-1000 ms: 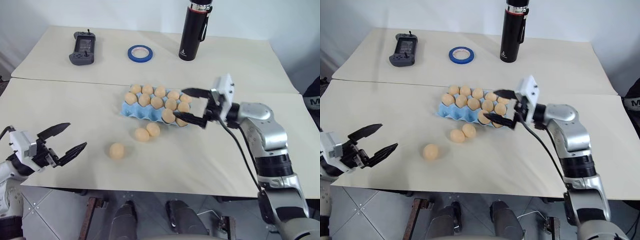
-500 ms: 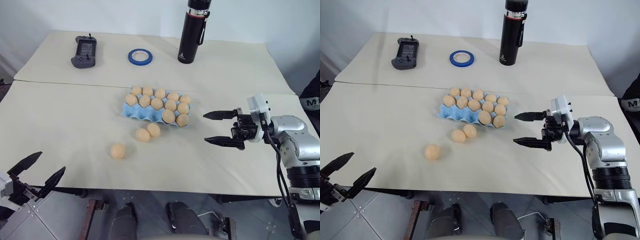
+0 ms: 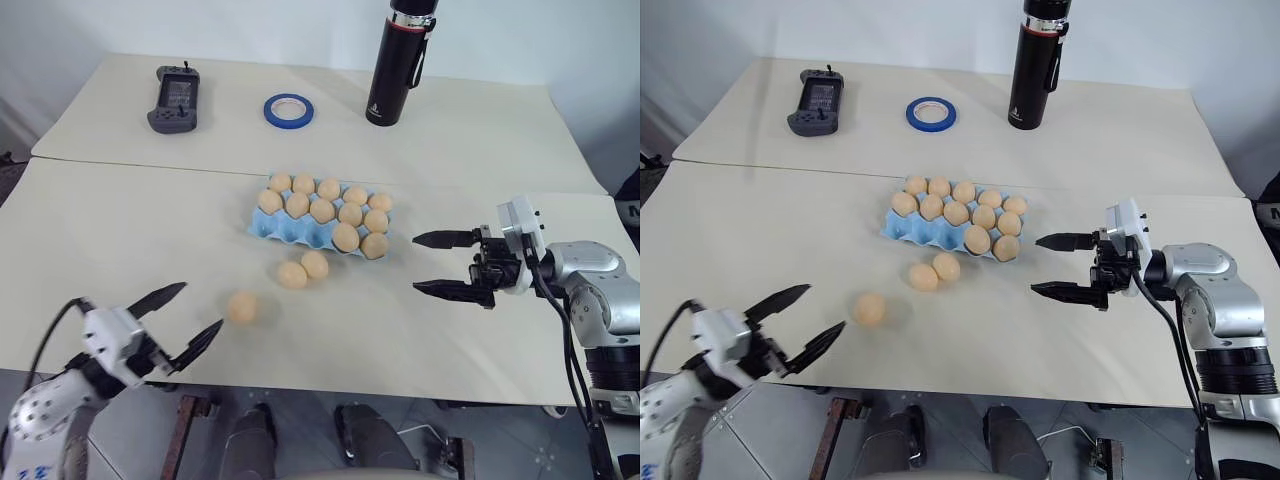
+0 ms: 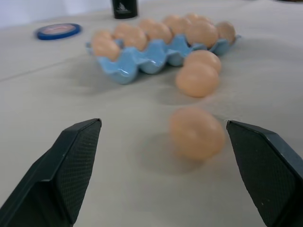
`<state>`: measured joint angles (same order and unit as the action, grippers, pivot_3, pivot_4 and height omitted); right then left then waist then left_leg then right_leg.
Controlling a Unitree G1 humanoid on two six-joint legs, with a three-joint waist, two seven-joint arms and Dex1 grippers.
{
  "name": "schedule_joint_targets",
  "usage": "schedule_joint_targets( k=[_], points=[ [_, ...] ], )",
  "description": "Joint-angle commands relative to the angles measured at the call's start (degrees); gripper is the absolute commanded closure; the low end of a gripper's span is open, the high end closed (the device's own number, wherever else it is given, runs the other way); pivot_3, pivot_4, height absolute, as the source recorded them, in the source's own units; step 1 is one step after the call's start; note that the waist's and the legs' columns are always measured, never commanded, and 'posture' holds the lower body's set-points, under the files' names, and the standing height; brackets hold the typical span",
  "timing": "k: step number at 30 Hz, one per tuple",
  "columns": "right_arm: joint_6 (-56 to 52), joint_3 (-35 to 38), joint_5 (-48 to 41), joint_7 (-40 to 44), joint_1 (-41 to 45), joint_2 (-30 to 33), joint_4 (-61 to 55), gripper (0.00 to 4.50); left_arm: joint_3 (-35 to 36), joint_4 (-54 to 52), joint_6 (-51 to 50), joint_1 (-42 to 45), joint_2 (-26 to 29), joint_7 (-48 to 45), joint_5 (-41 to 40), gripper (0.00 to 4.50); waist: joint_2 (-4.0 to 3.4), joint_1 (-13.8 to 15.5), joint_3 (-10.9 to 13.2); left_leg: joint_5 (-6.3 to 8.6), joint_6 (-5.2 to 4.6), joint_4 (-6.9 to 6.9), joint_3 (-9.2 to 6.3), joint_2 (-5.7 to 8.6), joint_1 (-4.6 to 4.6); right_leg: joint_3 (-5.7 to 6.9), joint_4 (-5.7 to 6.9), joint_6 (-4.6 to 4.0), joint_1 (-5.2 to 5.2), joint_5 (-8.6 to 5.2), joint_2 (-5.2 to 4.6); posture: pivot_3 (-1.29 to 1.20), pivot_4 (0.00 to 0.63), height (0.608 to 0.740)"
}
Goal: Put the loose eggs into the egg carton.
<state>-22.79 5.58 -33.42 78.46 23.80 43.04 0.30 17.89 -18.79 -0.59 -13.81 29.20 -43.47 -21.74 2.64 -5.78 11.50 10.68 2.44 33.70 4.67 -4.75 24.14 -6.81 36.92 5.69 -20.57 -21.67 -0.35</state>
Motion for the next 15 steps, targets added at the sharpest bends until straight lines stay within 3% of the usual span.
schedule_joint_targets(
  k=[1,8,12,15],
  points=[
    [-0.5,1.9,-1.3,-1.4,-0.6,0.5,-2.7,0.02,-3.4,2.1,-1.0,4.0,-0.4,2.2,2.4,0.00,-0.03,0.0,0.0,0.00,0.00,0.04,0.00,0.01,0.00,0.00,0.04,0.00,0.00,0.00,0.01,0.00,0.150,0.740],
    [-1.0,2.4,-1.9,-4.2,-1.9,0.2,-5.3,0.02,-7.5,5.3,-4.5,6.5,0.7,3.3,5.2,0.00,-0.05,0.1,0.0,0.00,-0.02,0.17,0.00,-0.03,-0.02,0.05,0.18,0.00,0.01,0.00,-0.02,0.00,0.150,0.740],
    [-0.9,2.8,-2.0,-5.7,-3.1,0.4,-6.5,0.00,-9.1,6.6,-5.6,7.2,1.3,1.9,5.1,0.84,-0.06,0.7,0.0,0.00,-0.02,0.18,0.00,-0.06,-0.01,0.06,0.19,0.00,0.01,0.00,-0.05,0.00,0.150,0.740],
    [-0.8,3.0,-2.0,-6.3,-3.6,0.5,-6.9,0.00,-9.4,7.5,-5.1,8.2,1.5,1.6,5.4,1.80,-0.06,1.0,0.0,-0.01,-0.03,0.19,0.00,-0.06,-0.01,0.08,0.19,0.00,0.02,0.00,-0.08,0.00,0.150,0.740]
  ],
)
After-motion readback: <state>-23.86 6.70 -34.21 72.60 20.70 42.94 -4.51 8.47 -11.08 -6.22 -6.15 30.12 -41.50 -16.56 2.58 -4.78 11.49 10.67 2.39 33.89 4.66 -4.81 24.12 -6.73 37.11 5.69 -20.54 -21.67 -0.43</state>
